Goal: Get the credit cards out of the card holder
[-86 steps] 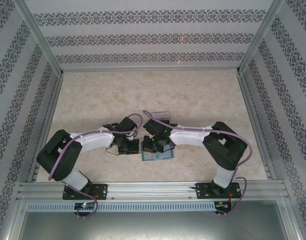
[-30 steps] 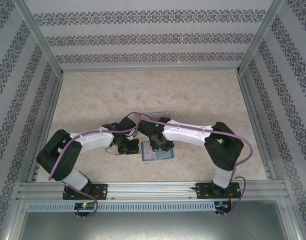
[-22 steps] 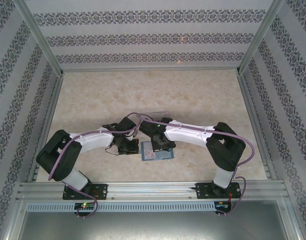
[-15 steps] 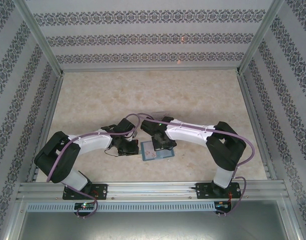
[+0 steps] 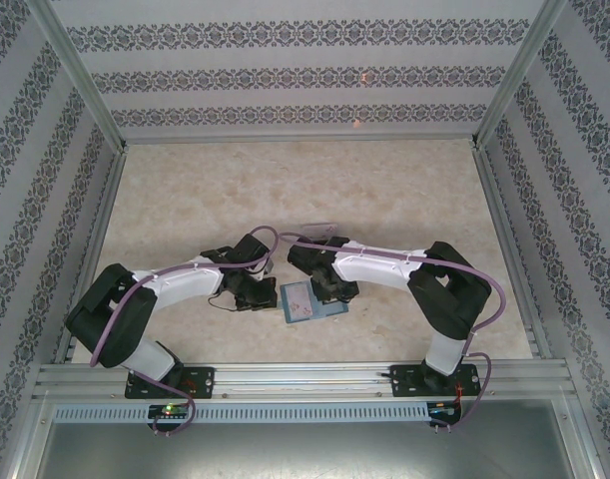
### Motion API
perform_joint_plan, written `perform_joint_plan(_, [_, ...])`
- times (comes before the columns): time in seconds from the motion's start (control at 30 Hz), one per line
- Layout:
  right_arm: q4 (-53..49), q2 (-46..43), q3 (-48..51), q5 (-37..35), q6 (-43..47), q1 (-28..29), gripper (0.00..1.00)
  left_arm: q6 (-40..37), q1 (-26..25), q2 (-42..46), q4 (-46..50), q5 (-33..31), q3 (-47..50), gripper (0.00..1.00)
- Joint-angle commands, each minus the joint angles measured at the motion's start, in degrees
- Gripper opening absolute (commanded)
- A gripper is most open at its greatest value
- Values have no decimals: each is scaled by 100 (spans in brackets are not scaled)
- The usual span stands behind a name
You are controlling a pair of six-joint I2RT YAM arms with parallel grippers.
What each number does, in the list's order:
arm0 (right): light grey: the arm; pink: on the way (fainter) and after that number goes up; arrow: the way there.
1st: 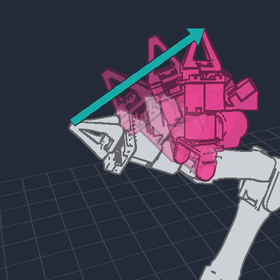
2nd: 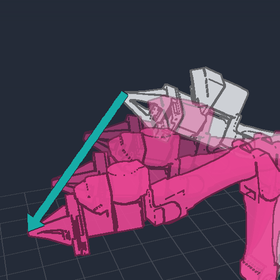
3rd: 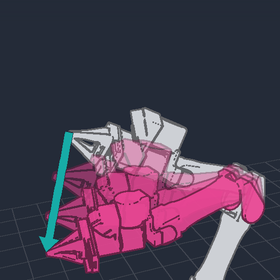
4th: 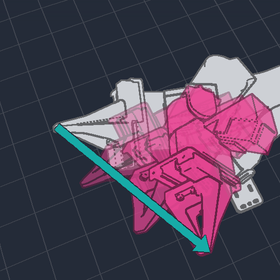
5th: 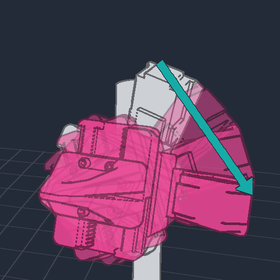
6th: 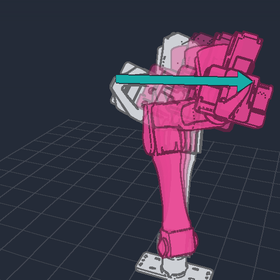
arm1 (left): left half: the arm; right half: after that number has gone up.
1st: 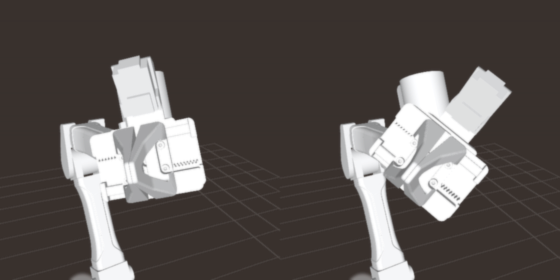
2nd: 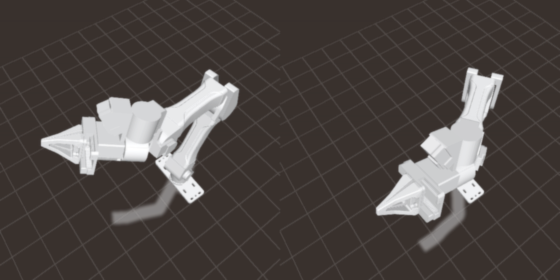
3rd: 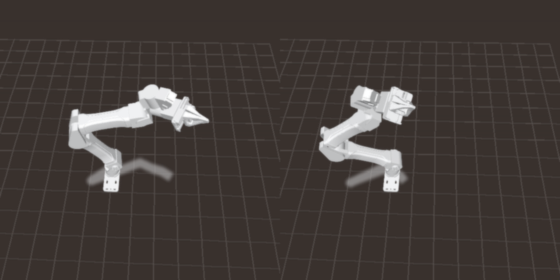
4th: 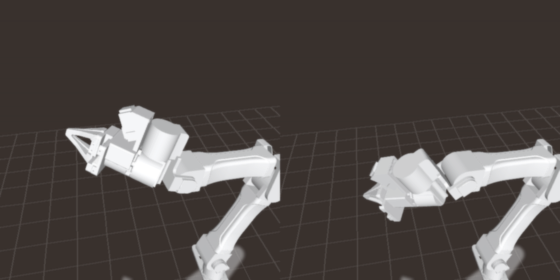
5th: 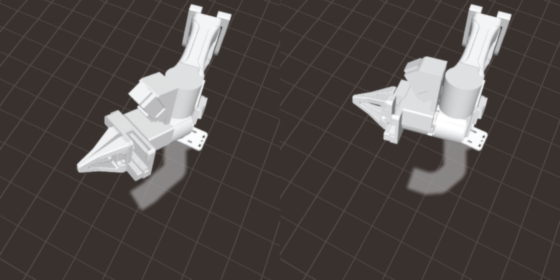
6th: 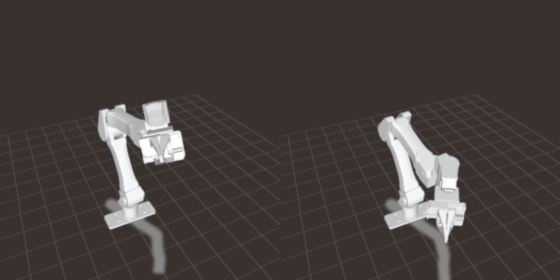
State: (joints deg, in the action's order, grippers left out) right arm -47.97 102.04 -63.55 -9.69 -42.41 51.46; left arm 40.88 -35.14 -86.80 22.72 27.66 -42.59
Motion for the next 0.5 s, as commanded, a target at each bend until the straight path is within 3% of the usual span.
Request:
perform_joint_plan(0.0, [-71, -50, 125, -173, -15, -88, 32, 78, 7, 163, 272, 64, -286, 2])
perform_joint_plan(0.47, [6, -576, 189, 129, -125, -136, 31, 393, -239, -479, -355, 393, -579, 0])
